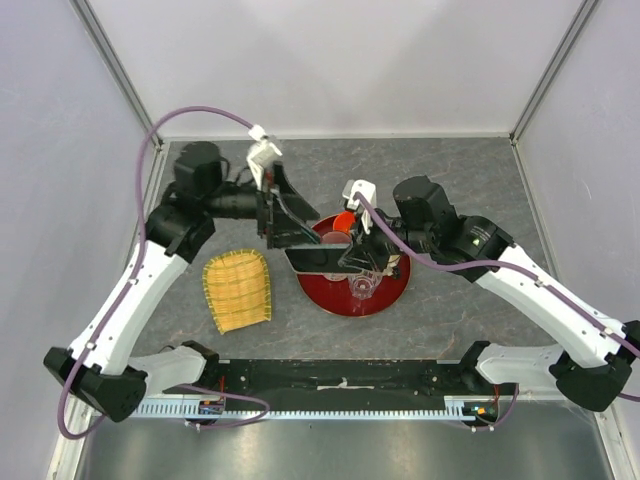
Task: Place the phone on the phone stand
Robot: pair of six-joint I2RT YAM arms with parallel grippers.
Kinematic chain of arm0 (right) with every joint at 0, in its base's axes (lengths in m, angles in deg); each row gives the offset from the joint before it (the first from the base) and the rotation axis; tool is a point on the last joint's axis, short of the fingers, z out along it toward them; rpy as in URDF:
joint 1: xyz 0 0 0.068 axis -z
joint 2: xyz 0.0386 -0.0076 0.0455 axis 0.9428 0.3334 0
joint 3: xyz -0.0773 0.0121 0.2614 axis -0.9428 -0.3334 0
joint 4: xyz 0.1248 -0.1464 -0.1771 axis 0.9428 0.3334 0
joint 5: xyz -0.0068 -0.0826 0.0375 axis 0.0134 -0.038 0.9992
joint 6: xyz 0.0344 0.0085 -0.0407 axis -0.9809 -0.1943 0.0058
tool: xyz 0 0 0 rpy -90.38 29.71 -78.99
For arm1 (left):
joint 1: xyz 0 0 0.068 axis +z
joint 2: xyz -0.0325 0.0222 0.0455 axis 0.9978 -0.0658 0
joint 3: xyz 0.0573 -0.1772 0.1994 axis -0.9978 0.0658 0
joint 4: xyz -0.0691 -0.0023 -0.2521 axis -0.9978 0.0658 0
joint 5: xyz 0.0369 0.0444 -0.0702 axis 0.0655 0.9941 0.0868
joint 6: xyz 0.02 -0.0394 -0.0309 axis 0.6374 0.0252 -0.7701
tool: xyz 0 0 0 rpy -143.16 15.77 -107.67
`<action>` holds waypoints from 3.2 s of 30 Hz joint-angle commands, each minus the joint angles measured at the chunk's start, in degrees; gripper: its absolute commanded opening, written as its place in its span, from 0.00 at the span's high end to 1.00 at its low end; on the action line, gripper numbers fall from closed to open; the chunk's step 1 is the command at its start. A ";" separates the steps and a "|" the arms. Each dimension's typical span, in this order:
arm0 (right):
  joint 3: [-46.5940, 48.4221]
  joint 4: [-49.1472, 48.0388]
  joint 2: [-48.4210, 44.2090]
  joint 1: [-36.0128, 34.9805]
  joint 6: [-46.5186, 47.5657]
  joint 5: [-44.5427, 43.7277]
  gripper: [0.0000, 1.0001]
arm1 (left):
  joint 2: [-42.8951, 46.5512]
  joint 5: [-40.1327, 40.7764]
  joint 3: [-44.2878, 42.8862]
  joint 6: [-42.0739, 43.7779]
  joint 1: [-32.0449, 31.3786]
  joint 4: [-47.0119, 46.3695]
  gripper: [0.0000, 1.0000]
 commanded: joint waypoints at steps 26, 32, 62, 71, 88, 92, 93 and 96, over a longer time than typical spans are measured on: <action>7.52 5.43 -4.37 -0.11 2.08 10.79 1.00 | -2.27 4.87 0.15 26.58 -14.71 21.51 0.53; 3.14 -4.58 -7.10 -0.20 -3.72 8.86 1.00 | -1.57 2.84 0.15 26.50 -14.80 20.90 0.97; -17.53 -38.26 -17.56 -0.02 -22.36 6.74 0.17 | 12.58 9.44 12.63 -1.02 -14.27 -21.20 0.98; -19.20 -45.37 -18.18 -0.11 -26.49 12.98 0.40 | 13.02 7.24 13.07 -1.80 -14.27 -22.52 0.98; -19.99 -50.90 -17.21 -0.11 -29.83 12.02 0.65 | 13.38 6.62 12.99 -1.72 -14.27 -22.78 0.98; -20.52 -51.97 -16.77 -0.02 -30.37 12.37 0.75 | 13.73 7.24 13.16 -1.72 -14.27 -22.78 0.98; -20.60 -51.97 -16.42 -0.02 -30.28 12.46 0.78 | 13.73 7.41 13.07 -1.72 -14.27 -22.78 0.98; -20.69 -52.32 -16.33 -0.02 -30.19 12.37 0.99 | 13.64 7.85 12.81 -1.89 -14.27 -22.78 0.98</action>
